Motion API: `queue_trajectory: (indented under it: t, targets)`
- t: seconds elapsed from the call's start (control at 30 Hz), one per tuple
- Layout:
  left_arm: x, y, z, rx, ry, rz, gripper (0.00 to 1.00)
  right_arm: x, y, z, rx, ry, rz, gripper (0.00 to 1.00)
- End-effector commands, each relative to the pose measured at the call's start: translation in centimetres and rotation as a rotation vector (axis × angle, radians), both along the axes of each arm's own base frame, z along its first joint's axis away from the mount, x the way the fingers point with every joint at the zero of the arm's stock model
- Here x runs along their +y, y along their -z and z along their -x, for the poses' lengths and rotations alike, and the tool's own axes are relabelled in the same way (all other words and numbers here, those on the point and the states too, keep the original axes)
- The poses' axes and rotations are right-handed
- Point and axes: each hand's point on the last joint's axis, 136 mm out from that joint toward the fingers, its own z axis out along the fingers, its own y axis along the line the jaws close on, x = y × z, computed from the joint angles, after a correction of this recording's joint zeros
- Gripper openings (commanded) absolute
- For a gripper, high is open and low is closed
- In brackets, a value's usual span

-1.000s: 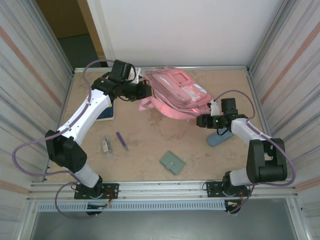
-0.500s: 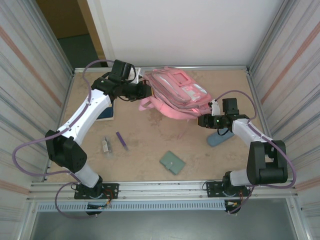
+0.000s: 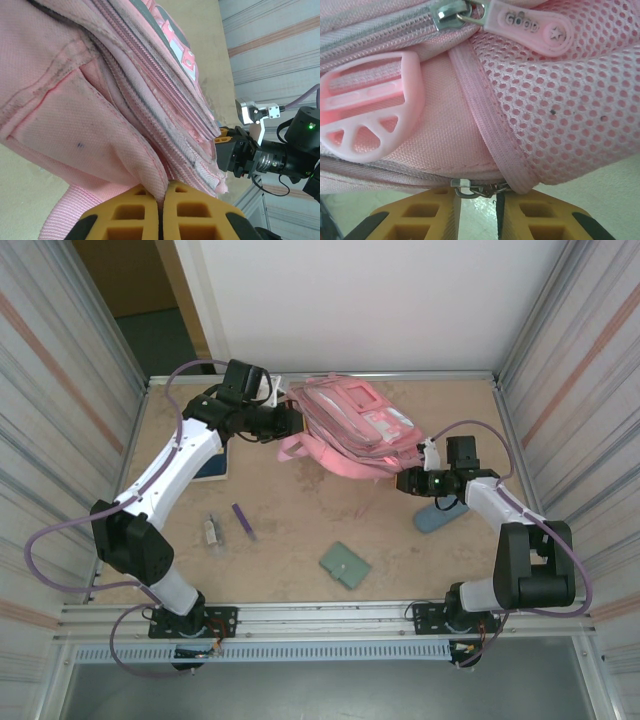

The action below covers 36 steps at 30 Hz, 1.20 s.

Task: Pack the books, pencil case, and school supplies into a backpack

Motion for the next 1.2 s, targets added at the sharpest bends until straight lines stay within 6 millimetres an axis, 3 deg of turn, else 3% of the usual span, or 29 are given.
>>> queue_trajectory:
  t: [0.0,0.27,0.47,0.63,0.83,1.17]
  targets:
    - [-1.1,-4.7,0.5,-0.107,0.063,0.094,0.0,0.6,-0.2,0.1,0.023,-0.008,-0.071,0.22]
    - [-1.3,-4.6,0.4,-0.099,0.061,0.104,0.0,1.1,1.4,0.7,0.104,-0.001,-0.117,0.21]
    - [-1.2,-4.4,0.7,-0.091,0.06,0.107,0.0,0.8,2.0,0.5,0.095,0.021,-0.082,0.3]
    - [-1.2,-5.0,1.2,-0.093,0.07,0.124,0.0,1.5,1.5,-0.1,0.065,0.014,-0.136,0.28]
    - [-1.2,-4.8,1.5,-0.09,0.076,0.122,0.0,2.7,1.1,0.6,0.057,-0.025,-0.122,0.24]
    - [-1.1,-4.0,1.6,-0.086,0.08,0.108,0.0,2.4,1.4,1.7,0.092,-0.01,-0.093,0.17]
